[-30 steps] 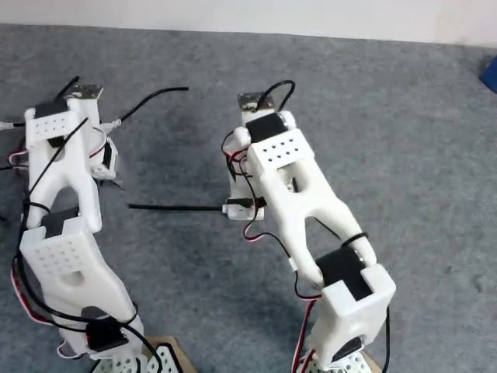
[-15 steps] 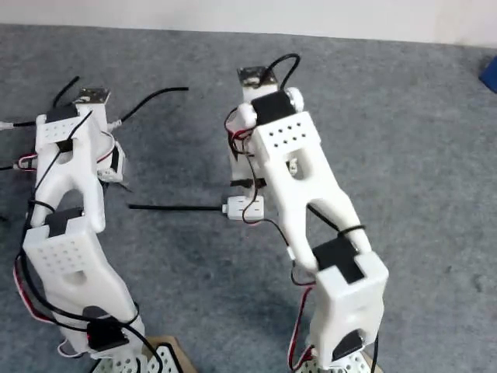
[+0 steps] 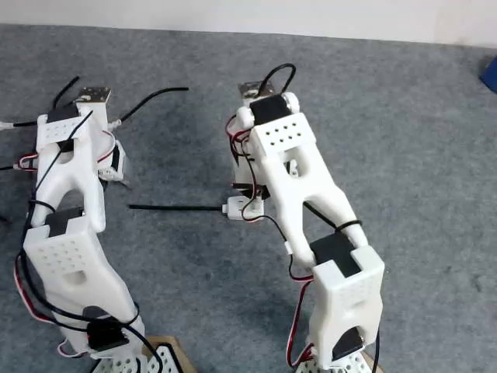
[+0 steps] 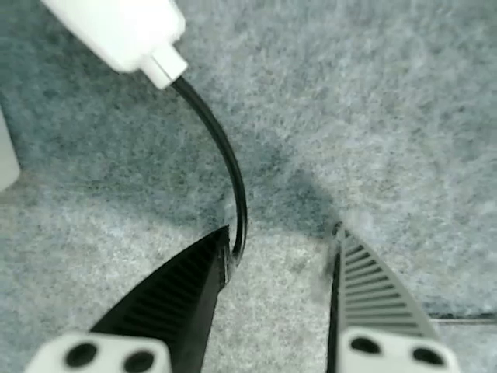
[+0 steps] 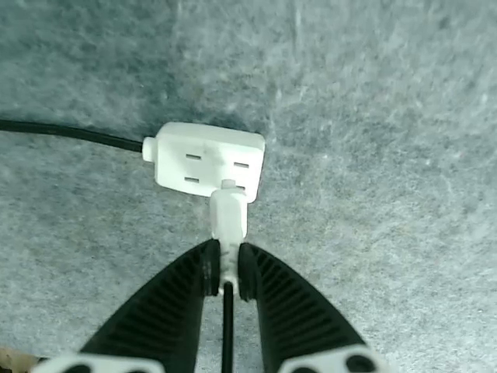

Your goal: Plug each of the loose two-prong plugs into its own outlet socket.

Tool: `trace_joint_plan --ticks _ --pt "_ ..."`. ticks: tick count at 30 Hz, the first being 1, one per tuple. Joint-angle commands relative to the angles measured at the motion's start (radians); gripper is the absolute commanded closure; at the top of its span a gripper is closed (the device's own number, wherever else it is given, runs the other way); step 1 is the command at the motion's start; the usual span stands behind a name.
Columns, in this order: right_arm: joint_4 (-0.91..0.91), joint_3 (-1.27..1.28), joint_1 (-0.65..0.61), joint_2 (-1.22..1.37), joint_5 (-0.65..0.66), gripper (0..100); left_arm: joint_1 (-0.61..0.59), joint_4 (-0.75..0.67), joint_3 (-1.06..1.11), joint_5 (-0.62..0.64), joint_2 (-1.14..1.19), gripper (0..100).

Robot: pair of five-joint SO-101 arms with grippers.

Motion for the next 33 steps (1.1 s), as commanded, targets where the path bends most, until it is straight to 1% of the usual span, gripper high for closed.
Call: trace_joint_plan --ticks 1,10,15,26,33 --pt "0.021 0.001 0.012 -0.027 0.018 99.2 0.018 -0.009 -0.002 0.009 -0.007 79" --pt "0.019 0.001 0.016 -0.021 0.028 99.2 0.018 -0.012 0.013 0.009 -0.008 79" --pt "0.018 -0.005 0.018 -0.019 0.028 99.2 0.019 -0.077 0.068 0.009 -0.016 79" --pt "0.013 -0.007 0.064 -0.018 0.048 99.2 0.021 -0.077 0.071 0.009 -0.016 79" --pt "-0.015 -0.007 0.047 -0.018 0.043 99.2 0.021 -0.077 0.071 0.009 -0.016 79"
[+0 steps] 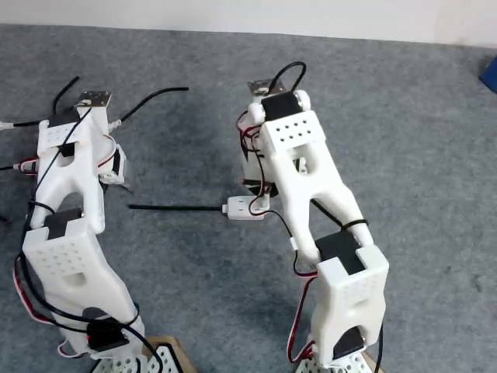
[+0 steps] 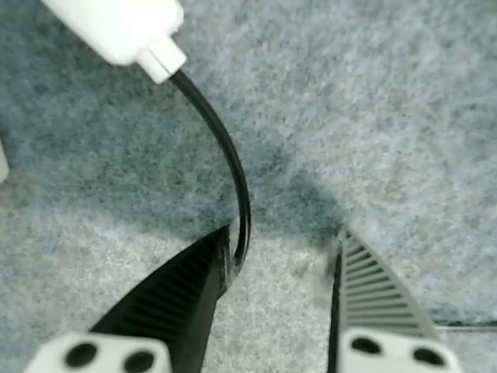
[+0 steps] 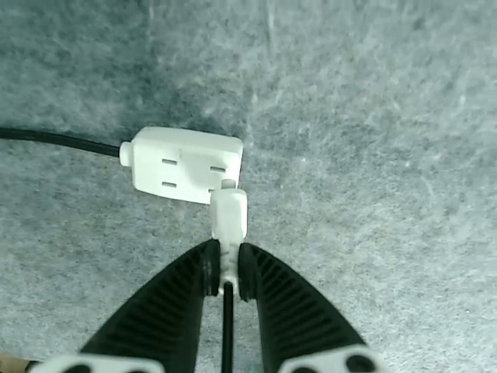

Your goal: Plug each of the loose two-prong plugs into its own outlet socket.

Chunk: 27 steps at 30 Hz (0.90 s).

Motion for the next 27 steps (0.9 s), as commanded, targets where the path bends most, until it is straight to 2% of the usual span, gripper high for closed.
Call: trace_joint_plan --ticks 1,6,9,27 --pt "-0.012 -0.01 -0.004 -0.018 0.008 99.2 0.021 -0.015 0.001 0.009 -0.013 79" --pt "-0.031 -0.002 -0.012 -0.018 0.008 99.2 0.021 -0.017 0.001 0.009 -0.013 80" --pt "-0.038 -0.002 -0.015 -0.018 0.008 99.2 0.021 -0.017 0.001 0.008 -0.013 85" --pt "-0.015 0.001 -0.054 -0.018 0.006 99.2 0.016 -0.018 -0.025 0.005 -0.067 84"
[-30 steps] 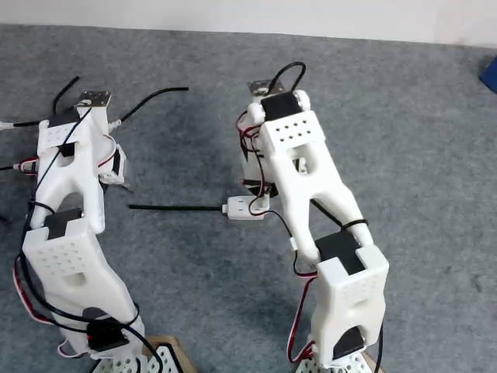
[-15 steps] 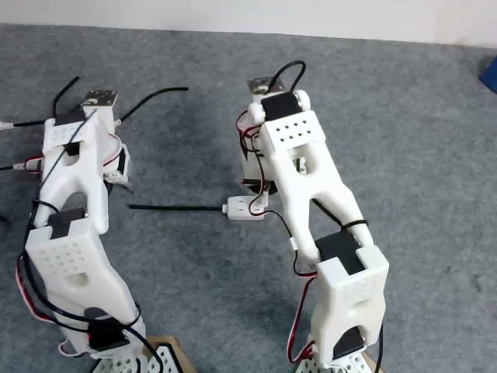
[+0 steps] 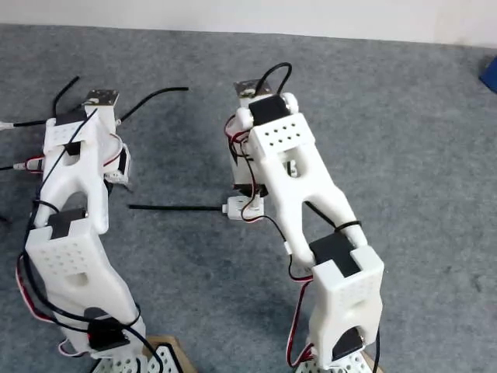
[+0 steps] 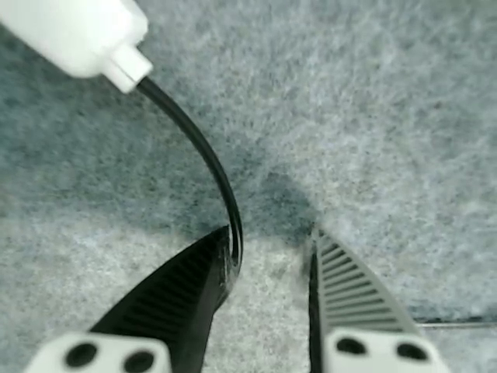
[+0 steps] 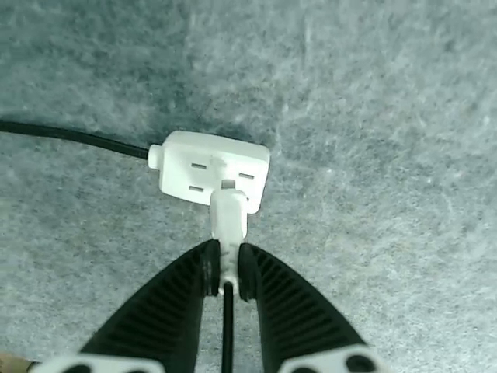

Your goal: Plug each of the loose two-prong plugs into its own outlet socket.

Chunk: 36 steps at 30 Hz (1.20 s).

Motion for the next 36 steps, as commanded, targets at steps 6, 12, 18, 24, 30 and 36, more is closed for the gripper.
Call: trace_joint_plan --ticks 6,12,18,24,30,36 --pt "0.035 0.001 -0.004 -0.016 0.006 99.2 -0.01 -0.023 -0.03 0.002 -0.061 74" --pt "0.031 0.001 -0.002 -0.016 0.006 99.2 -0.036 -0.06 -0.03 0.002 -0.062 71" --pt "0.033 -0.01 -0.001 0.073 0.006 99.2 -0.048 -0.083 -0.042 0.002 -0.064 71" --pt "0.035 -0.084 -0.002 0.084 -0.015 99.2 -0.062 -0.095 -0.047 0.0 -0.064 71" --pt "0.036 -0.105 0.007 0.081 -0.015 99.2 -0.058 -0.095 -0.045 0.0 -0.062 71" --pt "0.05 -0.105 0.004 0.077 -0.015 99.2 -0.056 -0.095 -0.044 0.0 -0.062 71"
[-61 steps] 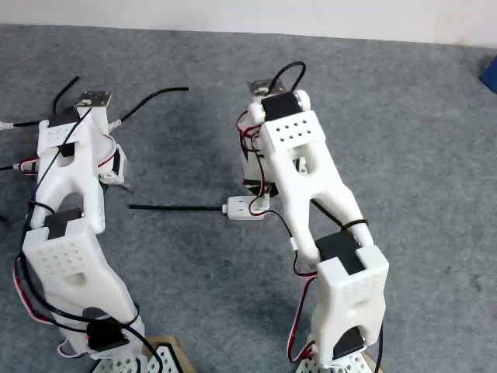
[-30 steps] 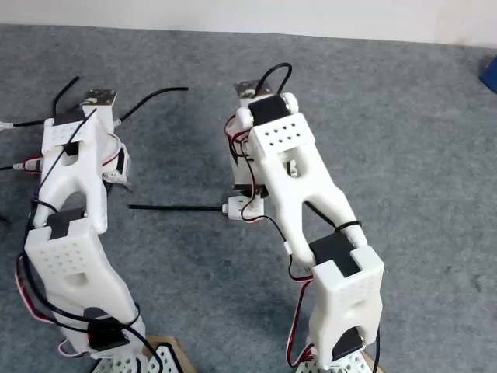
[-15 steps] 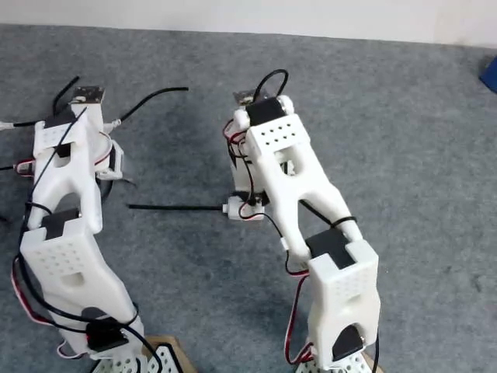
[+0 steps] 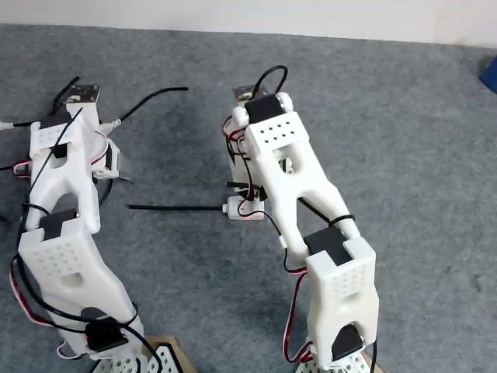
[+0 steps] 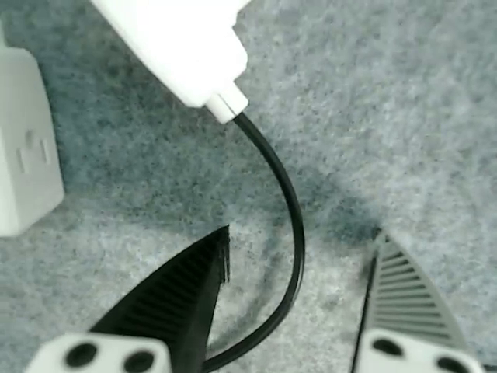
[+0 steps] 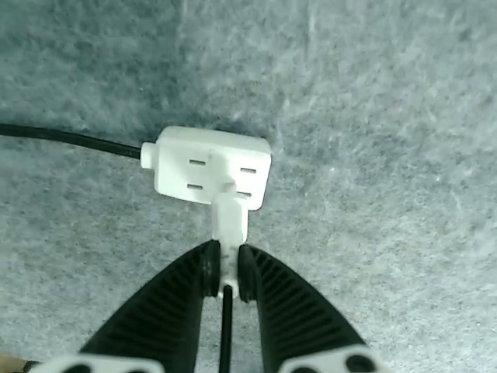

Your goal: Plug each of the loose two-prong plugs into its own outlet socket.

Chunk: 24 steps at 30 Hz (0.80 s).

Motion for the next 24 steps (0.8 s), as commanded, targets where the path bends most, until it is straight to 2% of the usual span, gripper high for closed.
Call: trace_joint_plan --ticks 1,12,24 --pt "0.018 -0.044 0.002 -0.022 -0.012 99.2 -0.007 -0.014 -0.035 0.003 -0.062 71" --pt "0.019 -0.105 -0.07 -0.082 -0.048 99.2 0.01 -0.014 -0.03 0.003 -0.061 71" --pt "0.016 -0.127 -0.065 -0.064 -0.046 99.2 0.005 -0.014 -0.03 0.003 -0.059 71"
